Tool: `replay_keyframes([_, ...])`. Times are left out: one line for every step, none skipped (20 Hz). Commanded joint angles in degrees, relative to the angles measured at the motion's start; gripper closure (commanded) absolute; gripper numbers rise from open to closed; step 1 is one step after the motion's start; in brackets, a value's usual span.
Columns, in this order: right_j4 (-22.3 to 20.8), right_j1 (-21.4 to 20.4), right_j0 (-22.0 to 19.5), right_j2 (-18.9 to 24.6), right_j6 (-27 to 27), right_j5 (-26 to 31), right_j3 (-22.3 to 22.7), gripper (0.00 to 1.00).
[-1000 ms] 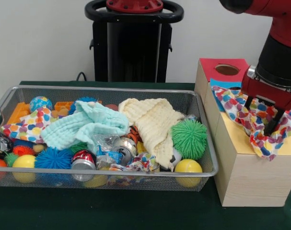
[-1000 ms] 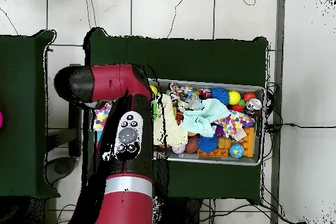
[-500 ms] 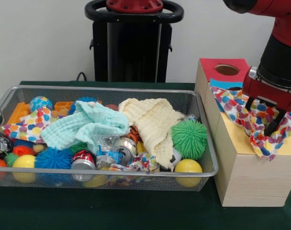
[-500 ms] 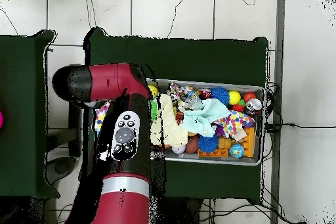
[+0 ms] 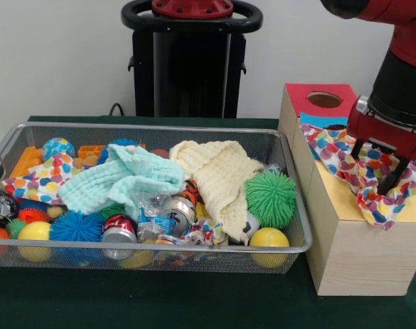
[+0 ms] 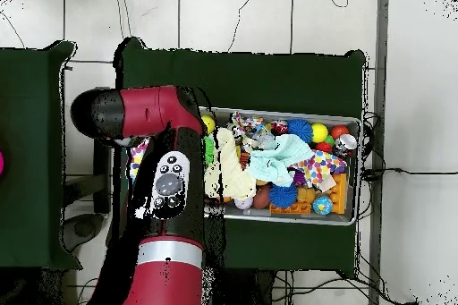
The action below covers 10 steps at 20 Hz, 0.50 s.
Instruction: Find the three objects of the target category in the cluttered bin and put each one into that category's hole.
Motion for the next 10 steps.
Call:
replay_keyframes([-2.9,6.6,-1.7,3.8,3.0,-9.3,4.4,0.00])
replay_keyframes([-2.7,6.6,-1.9,4.0,2.7,-8.6,4.3,1.00])
replay_keyframes([-2.6,6.7,-2.0,4.1,2.7,-8.4,4.2,1.00])
replay_keyframes([-2.5,6.8,-2.0,4.2,2.6,-8.2,4.2,1.00])
replay_keyframes([-2.4,6.8,-2.1,4.2,2.6,-8.0,4.1,1.00])
replay_keyframes([-2.3,6.8,-2.2,4.3,2.5,-7.9,4.0,1.00])
replay_keyframes([-2.3,6.9,-2.2,4.3,2.5,-8.1,3.9,1.00])
replay_keyframes([-2.2,6.8,-2.1,4.3,2.4,-8.2,4.0,1.00])
replay_keyframes([-2.2,6.8,-2.1,4.2,2.4,-8.5,4.1,1.00])
replay_keyframes([-2.2,6.8,-2.1,4.2,2.4,-8.9,4.2,1.00])
